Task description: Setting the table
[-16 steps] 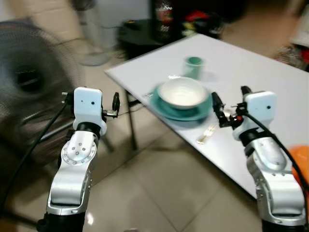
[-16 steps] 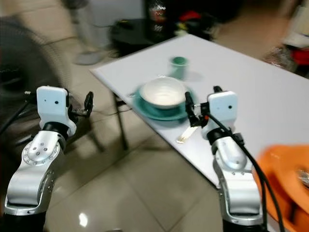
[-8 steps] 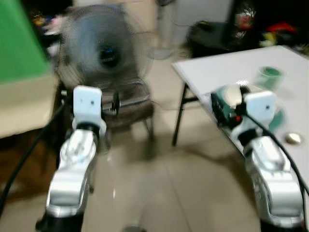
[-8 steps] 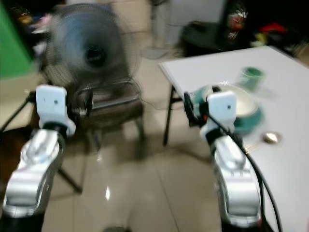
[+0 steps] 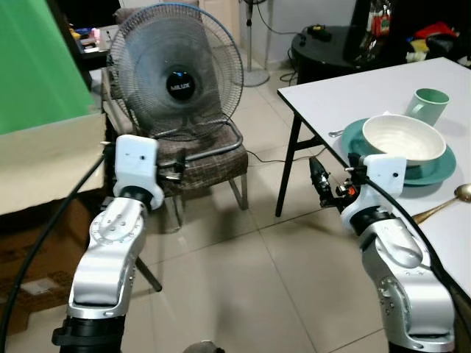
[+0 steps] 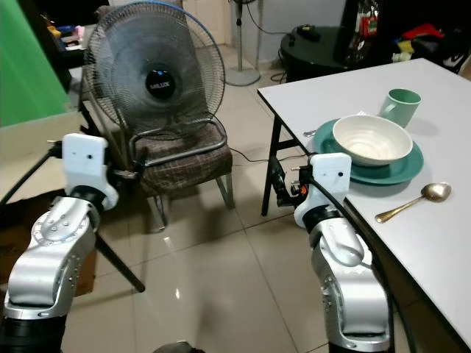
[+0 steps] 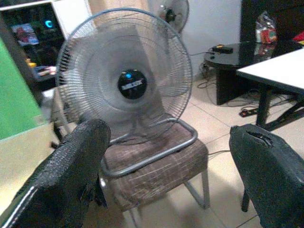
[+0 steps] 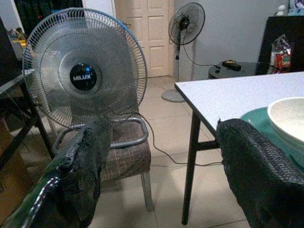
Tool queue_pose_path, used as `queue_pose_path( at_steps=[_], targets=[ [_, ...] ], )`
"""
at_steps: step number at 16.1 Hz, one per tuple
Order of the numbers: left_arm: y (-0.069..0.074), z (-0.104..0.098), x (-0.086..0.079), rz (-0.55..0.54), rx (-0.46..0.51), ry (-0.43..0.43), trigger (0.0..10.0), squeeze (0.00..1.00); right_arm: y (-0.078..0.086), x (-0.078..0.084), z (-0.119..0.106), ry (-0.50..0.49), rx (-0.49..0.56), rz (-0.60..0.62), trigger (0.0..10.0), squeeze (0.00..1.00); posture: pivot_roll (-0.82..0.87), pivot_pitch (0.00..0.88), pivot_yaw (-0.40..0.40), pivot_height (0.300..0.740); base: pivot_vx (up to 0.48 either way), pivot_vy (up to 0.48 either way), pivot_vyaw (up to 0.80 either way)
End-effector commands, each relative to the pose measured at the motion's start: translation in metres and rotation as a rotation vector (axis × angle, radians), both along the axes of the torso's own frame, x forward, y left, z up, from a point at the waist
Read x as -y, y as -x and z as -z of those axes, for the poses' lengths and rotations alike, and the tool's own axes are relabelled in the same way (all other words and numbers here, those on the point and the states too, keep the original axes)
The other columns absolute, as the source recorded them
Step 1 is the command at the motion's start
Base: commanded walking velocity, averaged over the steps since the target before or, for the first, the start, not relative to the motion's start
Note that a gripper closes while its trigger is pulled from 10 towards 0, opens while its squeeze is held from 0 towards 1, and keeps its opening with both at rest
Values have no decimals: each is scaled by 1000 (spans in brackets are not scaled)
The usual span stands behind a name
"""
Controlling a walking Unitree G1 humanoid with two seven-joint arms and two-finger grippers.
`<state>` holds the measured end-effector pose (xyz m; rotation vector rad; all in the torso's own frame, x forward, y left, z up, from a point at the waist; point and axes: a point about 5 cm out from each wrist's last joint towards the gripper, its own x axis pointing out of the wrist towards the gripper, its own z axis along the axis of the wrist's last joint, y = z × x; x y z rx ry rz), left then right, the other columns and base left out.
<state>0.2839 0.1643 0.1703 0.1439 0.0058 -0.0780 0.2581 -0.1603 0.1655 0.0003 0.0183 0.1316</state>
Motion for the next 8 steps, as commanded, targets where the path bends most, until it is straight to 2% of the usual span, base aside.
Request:
queue_pose_path(
  at_steps=[1,4,8],
  targets=[
    [1,0,-2,-1,-1,-2,10000,0,2,3,-2,-14,-8,2,10000,0,1,0,73,740,0,326,0],
    [0,2,1,3,-5,-2,10000,0,-1,9,3,-12,-19,29,10000,0,13,0,83,740,0,326,0],
    [-5,-2,-2,-5,4,-2,10000,0,-6,2,0,-37,-23,-7,10000,0,12,0,72,740,0,326,0]
  ],
)
